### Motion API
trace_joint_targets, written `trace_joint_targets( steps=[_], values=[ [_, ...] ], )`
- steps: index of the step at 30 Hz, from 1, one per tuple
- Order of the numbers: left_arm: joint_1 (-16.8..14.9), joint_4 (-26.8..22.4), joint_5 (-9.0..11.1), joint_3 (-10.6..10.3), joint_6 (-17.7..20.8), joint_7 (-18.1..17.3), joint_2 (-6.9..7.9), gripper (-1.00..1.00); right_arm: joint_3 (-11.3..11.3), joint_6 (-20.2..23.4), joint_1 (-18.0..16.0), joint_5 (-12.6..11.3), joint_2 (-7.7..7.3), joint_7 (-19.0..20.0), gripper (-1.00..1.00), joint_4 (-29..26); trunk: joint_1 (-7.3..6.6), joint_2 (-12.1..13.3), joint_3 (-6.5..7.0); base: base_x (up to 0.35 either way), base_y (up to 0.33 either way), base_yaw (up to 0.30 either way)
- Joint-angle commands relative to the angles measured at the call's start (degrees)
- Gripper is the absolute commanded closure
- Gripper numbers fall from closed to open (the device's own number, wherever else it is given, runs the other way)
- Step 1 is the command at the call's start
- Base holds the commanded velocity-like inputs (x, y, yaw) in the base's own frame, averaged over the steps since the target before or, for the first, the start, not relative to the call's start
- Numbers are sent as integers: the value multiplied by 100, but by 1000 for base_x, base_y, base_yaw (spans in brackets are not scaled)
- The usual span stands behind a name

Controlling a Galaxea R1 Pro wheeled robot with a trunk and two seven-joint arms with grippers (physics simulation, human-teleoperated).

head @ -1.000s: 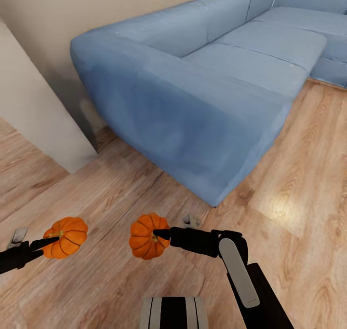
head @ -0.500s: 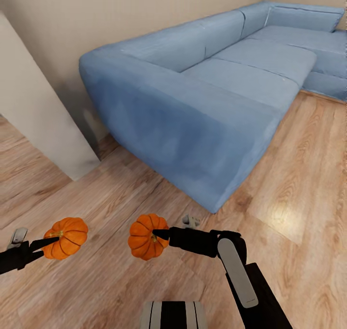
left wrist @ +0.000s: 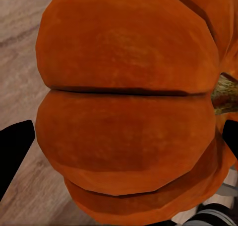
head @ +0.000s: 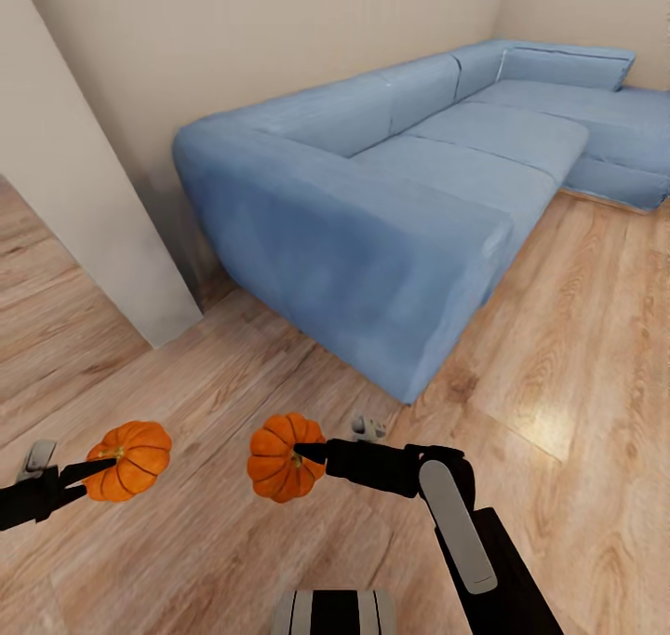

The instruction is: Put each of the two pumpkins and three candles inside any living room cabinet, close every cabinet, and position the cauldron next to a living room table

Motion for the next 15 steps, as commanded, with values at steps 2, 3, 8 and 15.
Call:
trace_joint_targets(
  steps=[2,3,8,15],
  values=[
    [-1,0,6,2,29,4,2,100,1,-19,-2,-8,8,-5,100,-3,-6,1,41,-9,0,0],
    [-1,0,6,3,29,4,0,100,1,-64,-2,-10,6,-4,100,-3,-9,3,63,-5,0,0],
    [-1,0,6,3,30,4,2,100,21,-203,-2,-13,3,-8,100,-2,-22,9,174,-1,0,0],
    [-1,0,6,1,29,7,2,100,39,-218,-2,-13,5,-8,100,-2,-40,19,329,0,0,0]
  ],
)
